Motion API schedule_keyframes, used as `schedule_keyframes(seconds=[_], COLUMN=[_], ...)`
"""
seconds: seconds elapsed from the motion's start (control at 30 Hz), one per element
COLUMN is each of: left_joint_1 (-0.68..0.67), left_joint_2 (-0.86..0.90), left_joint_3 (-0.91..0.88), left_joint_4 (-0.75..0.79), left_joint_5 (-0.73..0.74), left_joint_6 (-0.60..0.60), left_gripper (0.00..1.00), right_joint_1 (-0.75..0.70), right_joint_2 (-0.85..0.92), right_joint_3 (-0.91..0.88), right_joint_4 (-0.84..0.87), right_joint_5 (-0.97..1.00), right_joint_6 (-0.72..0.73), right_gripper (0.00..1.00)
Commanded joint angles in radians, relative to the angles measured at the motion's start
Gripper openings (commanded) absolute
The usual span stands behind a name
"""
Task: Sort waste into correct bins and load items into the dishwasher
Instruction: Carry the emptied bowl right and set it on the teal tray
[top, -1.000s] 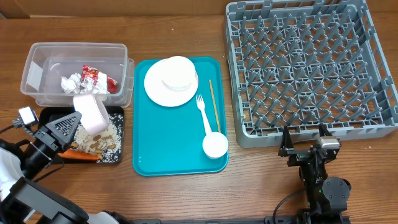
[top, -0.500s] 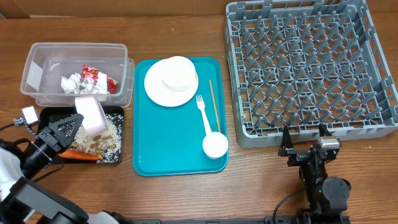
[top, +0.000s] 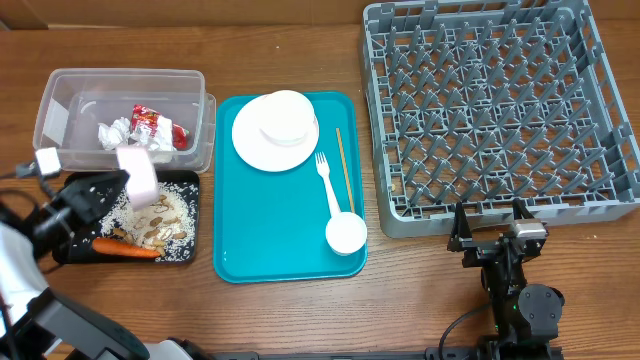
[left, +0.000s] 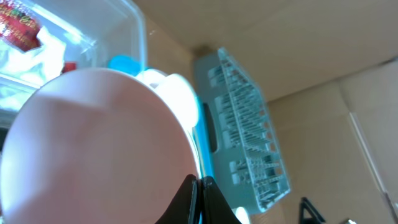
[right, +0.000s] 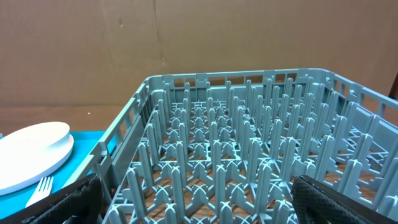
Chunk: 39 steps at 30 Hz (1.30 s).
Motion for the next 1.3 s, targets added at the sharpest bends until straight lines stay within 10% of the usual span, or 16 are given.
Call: schedule_keyframes(seconds=[0.0, 0.23, 0.77, 1.27], left_joint_1=[-0.098, -0.363, -1.093, -1.371], left_joint_2=[-0.021, -0.045, -0.120, 0.089], left_joint_3=[0.019, 0.045, 0.096, 0.096], left_joint_4=[0.084, 0.234, 0.210, 0.211], left_joint_5=[-0.198, -0.473, -1.267, -1.376], left_joint_6=[-0.320, -0.567, -0.700, -0.715], left_gripper=[0.04, 0.04, 0.04, 0.04], right_joint_1=[-0.005, -0.005, -0.005, -0.005], right_joint_2=[-0.012, -0.012, -0.012, -0.012], right_joint_3=[-0.011, -0.011, -0.011, -0.011], right_joint_4=[0.008, 0.008, 0.008, 0.008], right_joint_5=[-0.002, -0.002, -0.002, -0.002], right_joint_6=[-0.001, -0.001, -0.001, -0.001], right_gripper=[1.00, 1.00, 1.00, 1.00])
